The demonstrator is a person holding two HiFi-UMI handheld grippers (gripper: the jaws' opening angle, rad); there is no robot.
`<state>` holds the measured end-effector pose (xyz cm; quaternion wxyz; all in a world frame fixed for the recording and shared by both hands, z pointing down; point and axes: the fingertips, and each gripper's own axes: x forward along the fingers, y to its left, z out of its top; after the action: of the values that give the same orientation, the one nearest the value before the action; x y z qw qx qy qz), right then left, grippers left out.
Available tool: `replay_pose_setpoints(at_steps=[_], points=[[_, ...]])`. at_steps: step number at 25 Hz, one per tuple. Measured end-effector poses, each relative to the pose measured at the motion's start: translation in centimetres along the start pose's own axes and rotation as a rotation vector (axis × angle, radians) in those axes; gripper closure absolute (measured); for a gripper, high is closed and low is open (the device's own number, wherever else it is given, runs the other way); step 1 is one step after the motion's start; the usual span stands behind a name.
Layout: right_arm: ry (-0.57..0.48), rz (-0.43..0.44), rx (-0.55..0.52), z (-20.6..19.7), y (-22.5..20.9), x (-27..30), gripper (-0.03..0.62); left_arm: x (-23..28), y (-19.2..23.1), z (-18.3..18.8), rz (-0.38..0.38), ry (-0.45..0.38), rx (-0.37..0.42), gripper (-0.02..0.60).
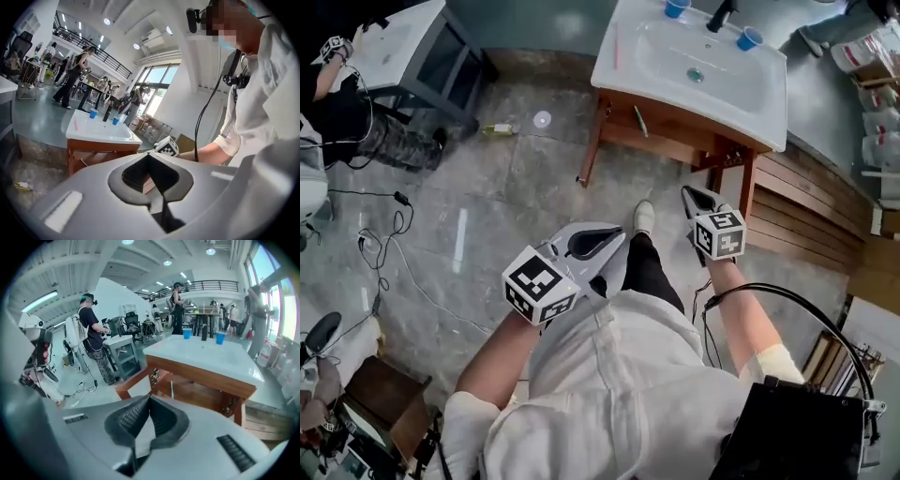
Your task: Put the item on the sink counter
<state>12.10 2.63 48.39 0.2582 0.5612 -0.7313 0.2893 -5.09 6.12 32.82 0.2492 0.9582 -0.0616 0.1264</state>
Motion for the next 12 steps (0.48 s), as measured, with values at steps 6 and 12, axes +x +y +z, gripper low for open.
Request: replay_pose_setpoints(at_steps=[6,12], points=[[-0.118,-0.088,0.034,2.4,-2.1,-7.6,0.588,0.1,-1.5,0.8,-0.032,0.029,0.033,0.577],[-0.165,-0.117,0.012,5.9,-9.6,-8.1,0.588,3.6,0.2,3.4,0.009,0.031,0.050,0.577]])
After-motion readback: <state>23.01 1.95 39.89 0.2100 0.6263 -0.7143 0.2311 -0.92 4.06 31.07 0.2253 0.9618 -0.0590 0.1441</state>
